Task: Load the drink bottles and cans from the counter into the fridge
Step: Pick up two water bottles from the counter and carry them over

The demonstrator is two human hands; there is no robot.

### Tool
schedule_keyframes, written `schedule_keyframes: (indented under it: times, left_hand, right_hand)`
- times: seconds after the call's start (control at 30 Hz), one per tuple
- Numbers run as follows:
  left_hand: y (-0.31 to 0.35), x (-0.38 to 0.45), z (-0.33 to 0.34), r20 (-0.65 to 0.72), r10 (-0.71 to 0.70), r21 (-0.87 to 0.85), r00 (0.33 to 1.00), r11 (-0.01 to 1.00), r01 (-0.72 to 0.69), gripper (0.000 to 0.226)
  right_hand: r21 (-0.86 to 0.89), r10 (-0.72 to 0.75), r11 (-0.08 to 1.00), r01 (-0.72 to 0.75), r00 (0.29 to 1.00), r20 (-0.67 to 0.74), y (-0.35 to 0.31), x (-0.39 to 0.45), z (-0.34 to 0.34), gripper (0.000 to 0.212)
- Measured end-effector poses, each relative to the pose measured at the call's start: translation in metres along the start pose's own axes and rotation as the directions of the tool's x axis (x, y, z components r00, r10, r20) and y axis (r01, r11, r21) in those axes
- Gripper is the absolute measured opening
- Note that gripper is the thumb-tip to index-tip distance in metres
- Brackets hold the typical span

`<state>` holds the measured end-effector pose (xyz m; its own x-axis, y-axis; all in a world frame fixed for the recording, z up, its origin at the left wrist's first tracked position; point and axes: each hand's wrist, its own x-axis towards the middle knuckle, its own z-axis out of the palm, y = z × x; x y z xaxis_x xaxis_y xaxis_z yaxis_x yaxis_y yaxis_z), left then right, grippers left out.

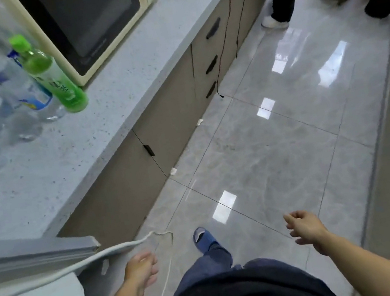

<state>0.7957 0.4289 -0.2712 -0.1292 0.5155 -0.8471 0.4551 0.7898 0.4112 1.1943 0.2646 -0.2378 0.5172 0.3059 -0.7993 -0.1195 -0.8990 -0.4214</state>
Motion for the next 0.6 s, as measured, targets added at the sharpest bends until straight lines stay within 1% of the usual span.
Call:
schedule_keyframes:
  times: [0.07, 0.17, 0.27, 0.4, 0.53, 0.6]
  left_hand:
    - [0.041, 0.006, 0.003, 0.009, 0.044, -0.059, 0.999, 0.997, -0.044, 0.013]
    - [0.096, 0.013, 0.006, -0.010, 0.113, -0.166, 0.994, 0.980, -0.113, 0.016]
    - [0.133, 0.013, 0.010, -0.077, 0.129, -0.260, 0.989, 0.955, -0.145, 0.010]
    - [0.156, 0.011, 0.014, -0.122, 0.091, -0.350, 0.988, 0.928, -0.129, 0.007]
    - [0.155, 0.000, 0.020, -0.208, -0.006, -0.412, 0.978, 0.907, -0.082, 0.005]
    - [0.157, -0.006, 0.026, -0.256, -0.054, -0.452, 0.965, 0.889, -0.070, 0.009]
  right_hand:
    - [-0.038, -0.021, 0.999, 0.021, 1.000, 0.006, -0.024, 0.013, -0.004, 0.024]
    - [-0.074, -0.023, 0.997, 0.025, 0.999, 0.023, -0.062, 0.033, -0.012, 0.026]
    - [-0.119, -0.025, 0.992, 0.030, 0.999, 0.045, -0.101, 0.051, -0.015, 0.023]
    - [-0.205, -0.044, 0.977, 0.064, 0.994, 0.100, -0.155, 0.087, -0.010, 0.023]
    - [-0.309, -0.066, 0.944, 0.117, 0.983, 0.171, -0.220, 0.126, 0.006, 0.030]
    - [-0.361, -0.094, 0.917, 0.167, 0.973, 0.211, -0.257, 0.142, 0.018, 0.029]
